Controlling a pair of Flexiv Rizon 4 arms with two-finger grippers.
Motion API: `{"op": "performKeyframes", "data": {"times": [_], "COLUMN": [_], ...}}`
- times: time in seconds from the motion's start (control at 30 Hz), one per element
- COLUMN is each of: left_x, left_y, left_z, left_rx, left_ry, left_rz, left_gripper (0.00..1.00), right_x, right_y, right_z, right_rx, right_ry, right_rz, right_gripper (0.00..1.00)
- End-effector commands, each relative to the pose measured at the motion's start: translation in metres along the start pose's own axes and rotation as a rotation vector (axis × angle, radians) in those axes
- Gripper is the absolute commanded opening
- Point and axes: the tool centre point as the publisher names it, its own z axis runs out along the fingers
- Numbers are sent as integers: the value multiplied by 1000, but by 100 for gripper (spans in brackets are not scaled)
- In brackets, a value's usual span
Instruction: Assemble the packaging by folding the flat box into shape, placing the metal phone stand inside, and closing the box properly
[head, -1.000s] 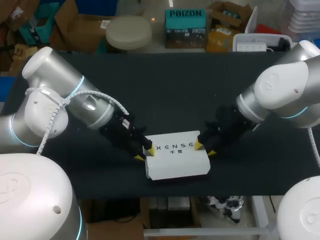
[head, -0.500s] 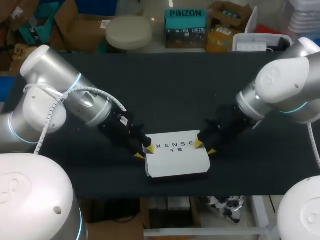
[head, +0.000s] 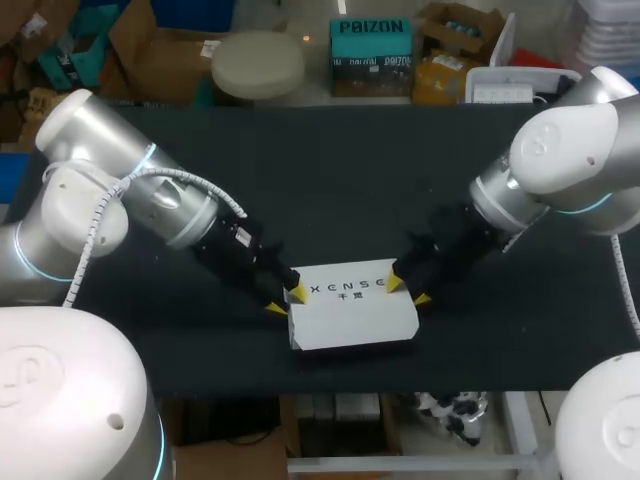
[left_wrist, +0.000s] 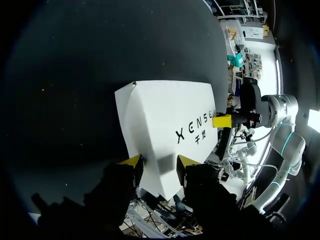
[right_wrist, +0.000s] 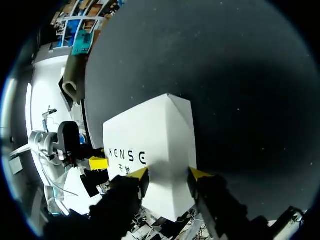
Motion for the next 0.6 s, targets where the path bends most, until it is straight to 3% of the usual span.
{"op": "performKeyframes", "data": {"times": [0.03, 0.6], "left_x": [6, 9], "left_y": [-3, -6], "left_z": [5, 2], "left_rx": [-8, -22], "left_ry": [3, 17], "left_rz": [0, -25], "left_gripper": [45, 42], "right_x": [9, 11], "right_y": [3, 9], "right_z": [3, 3], "right_rx": [13, 35], "right_ry": [0, -3], "right_rz": [2, 32], "right_gripper": [52, 51]}}
